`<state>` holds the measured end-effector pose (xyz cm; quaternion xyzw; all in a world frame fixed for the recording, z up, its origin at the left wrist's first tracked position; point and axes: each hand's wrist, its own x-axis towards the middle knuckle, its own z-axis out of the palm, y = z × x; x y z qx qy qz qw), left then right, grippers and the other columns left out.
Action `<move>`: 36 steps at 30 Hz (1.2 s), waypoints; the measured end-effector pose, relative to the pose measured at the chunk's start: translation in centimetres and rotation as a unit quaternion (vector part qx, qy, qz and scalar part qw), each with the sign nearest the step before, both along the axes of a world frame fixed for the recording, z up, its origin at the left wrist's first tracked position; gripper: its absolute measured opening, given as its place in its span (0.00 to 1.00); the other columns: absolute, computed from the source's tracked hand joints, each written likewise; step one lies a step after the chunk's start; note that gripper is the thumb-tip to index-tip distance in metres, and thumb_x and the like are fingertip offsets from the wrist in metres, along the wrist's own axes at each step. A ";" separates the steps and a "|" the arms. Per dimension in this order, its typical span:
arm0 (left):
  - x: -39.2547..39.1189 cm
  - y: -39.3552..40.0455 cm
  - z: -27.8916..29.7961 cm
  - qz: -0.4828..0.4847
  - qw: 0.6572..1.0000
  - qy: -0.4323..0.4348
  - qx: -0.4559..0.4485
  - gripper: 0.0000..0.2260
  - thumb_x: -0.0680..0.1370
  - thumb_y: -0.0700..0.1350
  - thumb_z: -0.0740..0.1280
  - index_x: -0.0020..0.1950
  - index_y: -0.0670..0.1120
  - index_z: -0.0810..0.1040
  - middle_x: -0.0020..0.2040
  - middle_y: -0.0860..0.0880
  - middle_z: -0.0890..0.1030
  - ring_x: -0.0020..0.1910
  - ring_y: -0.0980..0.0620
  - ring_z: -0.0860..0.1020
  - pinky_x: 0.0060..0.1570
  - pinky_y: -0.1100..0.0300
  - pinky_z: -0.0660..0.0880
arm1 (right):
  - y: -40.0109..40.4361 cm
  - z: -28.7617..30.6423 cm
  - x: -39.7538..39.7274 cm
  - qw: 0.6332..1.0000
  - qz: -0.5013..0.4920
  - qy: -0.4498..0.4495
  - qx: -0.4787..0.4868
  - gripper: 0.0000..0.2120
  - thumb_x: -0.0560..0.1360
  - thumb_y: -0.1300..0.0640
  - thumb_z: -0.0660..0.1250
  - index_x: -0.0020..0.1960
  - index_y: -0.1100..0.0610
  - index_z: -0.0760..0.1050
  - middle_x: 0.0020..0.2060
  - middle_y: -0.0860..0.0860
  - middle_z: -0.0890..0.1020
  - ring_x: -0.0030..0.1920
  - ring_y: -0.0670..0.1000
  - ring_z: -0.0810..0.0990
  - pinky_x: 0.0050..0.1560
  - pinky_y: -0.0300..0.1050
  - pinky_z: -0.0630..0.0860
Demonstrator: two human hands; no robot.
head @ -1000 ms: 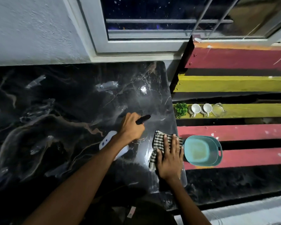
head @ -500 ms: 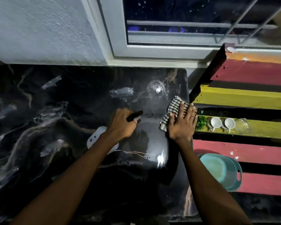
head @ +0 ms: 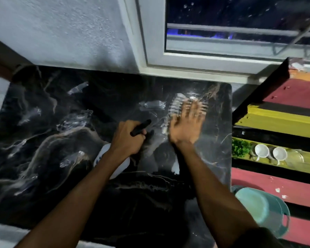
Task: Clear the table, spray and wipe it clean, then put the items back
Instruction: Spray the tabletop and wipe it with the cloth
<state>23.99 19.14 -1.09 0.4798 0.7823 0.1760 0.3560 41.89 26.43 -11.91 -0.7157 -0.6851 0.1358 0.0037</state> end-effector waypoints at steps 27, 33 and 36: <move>-4.4 -1.7 1.3 0.185 0.976 -0.111 0.029 0.09 0.63 0.40 0.62 0.33 0.47 0.81 0.33 0.45 0.83 0.36 0.42 0.83 0.33 0.44 0.80 | -6.6 0.2 1.7 0.952 0.304 0.028 -0.003 0.32 0.83 0.38 0.51 0.84 0.47 0.51 0.84 0.52 0.50 0.84 0.54 0.47 0.81 0.63 0.47; -3.2 -1.3 0.8 0.178 0.974 -0.137 0.039 0.09 0.63 0.40 0.61 0.33 0.46 0.81 0.33 0.44 0.83 0.37 0.42 0.83 0.33 0.48 0.79 | 8.8 1.3 5.8 0.990 -0.141 -0.010 0.000 0.38 0.79 0.38 0.42 0.84 0.55 0.49 0.83 0.61 0.49 0.83 0.61 0.46 0.81 0.62 0.43; -2.5 -0.6 0.8 0.181 0.974 -0.135 0.035 0.09 0.66 0.36 0.63 0.33 0.46 0.82 0.32 0.45 0.83 0.36 0.41 0.83 0.33 0.44 0.80 | 8.9 1.3 -4.6 0.997 -0.072 -0.002 0.003 0.37 0.80 0.39 0.43 0.84 0.58 0.48 0.82 0.63 0.48 0.83 0.62 0.44 0.81 0.63 0.44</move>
